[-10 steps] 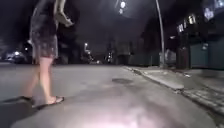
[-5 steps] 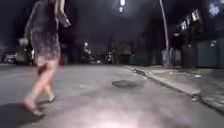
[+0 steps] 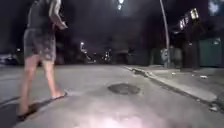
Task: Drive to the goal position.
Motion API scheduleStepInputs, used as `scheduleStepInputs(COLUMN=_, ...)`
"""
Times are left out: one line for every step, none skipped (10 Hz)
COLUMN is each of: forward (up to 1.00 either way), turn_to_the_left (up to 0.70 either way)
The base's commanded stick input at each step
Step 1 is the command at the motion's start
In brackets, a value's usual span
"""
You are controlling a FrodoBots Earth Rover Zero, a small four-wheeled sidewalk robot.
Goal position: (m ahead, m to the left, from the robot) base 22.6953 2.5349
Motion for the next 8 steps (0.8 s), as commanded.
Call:
scheduleStepInputs(forward=1.0, turn_to_the_left=0.0)
scheduleStepInputs(forward=1.0, turn_to_the_left=0.0)
scheduleStepInputs(forward=1.0, turn_to_the_left=0.0)
scheduleStepInputs(forward=1.0, turn_to_the_left=0.0)
scheduleStepInputs(forward=1.0, turn_to_the_left=0.0)
scheduleStepInputs(forward=1.0, turn_to_the_left=0.0)
scheduleStepInputs(forward=1.0, turn_to_the_left=0.0)
scheduleStepInputs(forward=1.0, turn_to_the_left=0.0)
